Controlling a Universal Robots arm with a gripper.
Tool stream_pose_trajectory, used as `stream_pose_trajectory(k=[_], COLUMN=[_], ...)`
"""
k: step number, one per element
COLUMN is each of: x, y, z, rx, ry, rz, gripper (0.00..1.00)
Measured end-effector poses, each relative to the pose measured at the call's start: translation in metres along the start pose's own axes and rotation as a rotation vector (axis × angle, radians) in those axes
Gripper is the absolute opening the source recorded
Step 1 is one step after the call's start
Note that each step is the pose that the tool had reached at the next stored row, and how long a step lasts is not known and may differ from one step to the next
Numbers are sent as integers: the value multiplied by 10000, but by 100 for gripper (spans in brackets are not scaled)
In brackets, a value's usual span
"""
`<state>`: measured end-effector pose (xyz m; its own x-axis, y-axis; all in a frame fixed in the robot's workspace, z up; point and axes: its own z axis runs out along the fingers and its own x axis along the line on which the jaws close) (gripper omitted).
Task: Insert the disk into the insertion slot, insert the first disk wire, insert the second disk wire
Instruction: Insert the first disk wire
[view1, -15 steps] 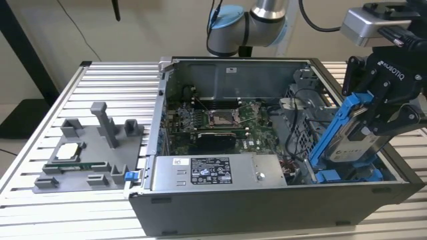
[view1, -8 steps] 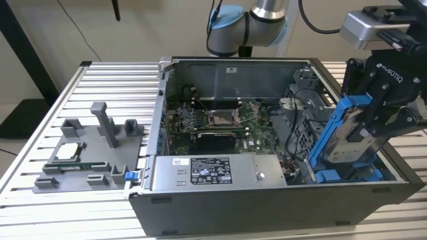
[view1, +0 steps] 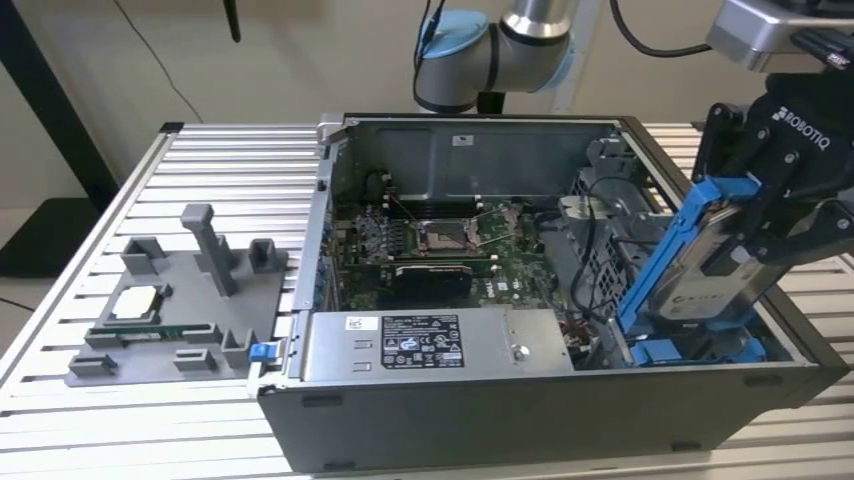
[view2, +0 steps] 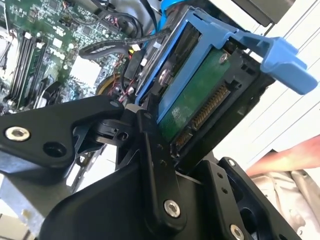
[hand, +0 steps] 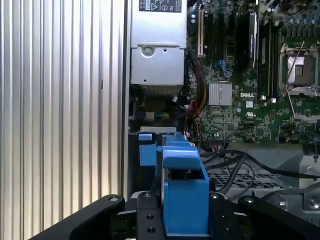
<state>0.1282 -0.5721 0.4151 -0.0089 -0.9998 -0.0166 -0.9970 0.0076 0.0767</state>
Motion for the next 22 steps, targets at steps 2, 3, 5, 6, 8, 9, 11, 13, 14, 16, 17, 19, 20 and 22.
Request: stream_pose_trajectory(k=[2, 3, 5, 6, 8, 9, 11, 13, 14, 16, 17, 19, 20, 22], x=[-1, 1, 4, 5, 5, 5, 5, 6, 6, 6, 6, 6, 6, 7], y=[-22, -29, -35, -34, -36, -37, -38, -41, -45, -57, -59, -61, -61, -67], z=[2, 6, 14, 20, 31, 40, 60, 79, 90, 113, 122, 129, 135, 157], rx=[-20, -23, -46, -65, -87, -94, -99, -105, -112, -113, -125, -166, -185, -209], ry=[-4, -11, -11, -10, -9, -10, -10, -7, -10, -26, -23, -23, -27, -40], rz=[-2, -2, 0, 1, 0, 0, 1, 1, 1, 0, 1, 0, 0, -4], gripper=[0, 0, 0, 0, 0, 0, 0, 0, 0, 0, 0, 0, 0, 0])
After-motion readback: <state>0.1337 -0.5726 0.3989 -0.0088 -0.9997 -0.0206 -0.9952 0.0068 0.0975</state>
